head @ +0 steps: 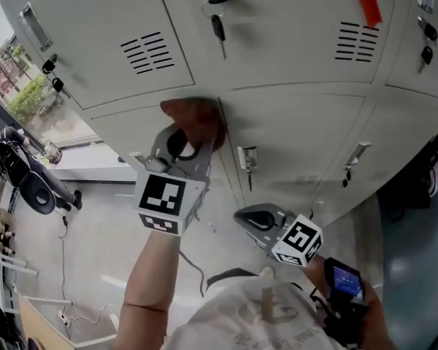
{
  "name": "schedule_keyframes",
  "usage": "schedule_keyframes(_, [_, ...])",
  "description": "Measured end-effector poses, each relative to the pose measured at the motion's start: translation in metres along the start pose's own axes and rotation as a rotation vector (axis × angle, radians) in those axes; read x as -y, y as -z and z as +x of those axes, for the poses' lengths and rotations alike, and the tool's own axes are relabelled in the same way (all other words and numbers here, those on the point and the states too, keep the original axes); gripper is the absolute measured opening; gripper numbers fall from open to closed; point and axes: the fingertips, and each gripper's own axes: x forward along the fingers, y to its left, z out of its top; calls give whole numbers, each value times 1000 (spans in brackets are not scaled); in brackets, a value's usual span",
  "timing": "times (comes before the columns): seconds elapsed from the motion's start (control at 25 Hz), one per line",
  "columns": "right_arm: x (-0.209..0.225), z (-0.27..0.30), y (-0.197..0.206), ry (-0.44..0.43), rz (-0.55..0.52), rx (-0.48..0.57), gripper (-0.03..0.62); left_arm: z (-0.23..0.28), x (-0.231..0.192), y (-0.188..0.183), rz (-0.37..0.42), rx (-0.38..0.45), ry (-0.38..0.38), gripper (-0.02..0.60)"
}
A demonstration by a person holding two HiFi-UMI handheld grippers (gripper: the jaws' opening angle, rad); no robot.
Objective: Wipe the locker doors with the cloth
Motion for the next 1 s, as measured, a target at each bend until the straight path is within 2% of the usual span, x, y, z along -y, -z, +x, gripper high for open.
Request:
schedule_keyframes(0.16, [-2, 9, 1, 0, 5, -12, 8, 2, 4, -2, 13, 33, 12, 81])
schedule_keyframes(0.36, [-6, 25, -1, 15, 22, -11, 8, 9, 16, 14, 4, 30, 94, 81])
schedule_keyframes(0.6, [-12, 32, 10, 55, 63, -25, 8, 1, 12, 38, -34, 24, 149, 80])
schedule_keyframes(0.72, [-7, 39, 10, 85, 70, -36, 8, -4, -1, 47, -43, 25, 152, 80])
schedule_keyframes(1.0, [-21, 73, 14, 78, 72, -36, 8, -31, -43, 70, -37, 13, 128, 80])
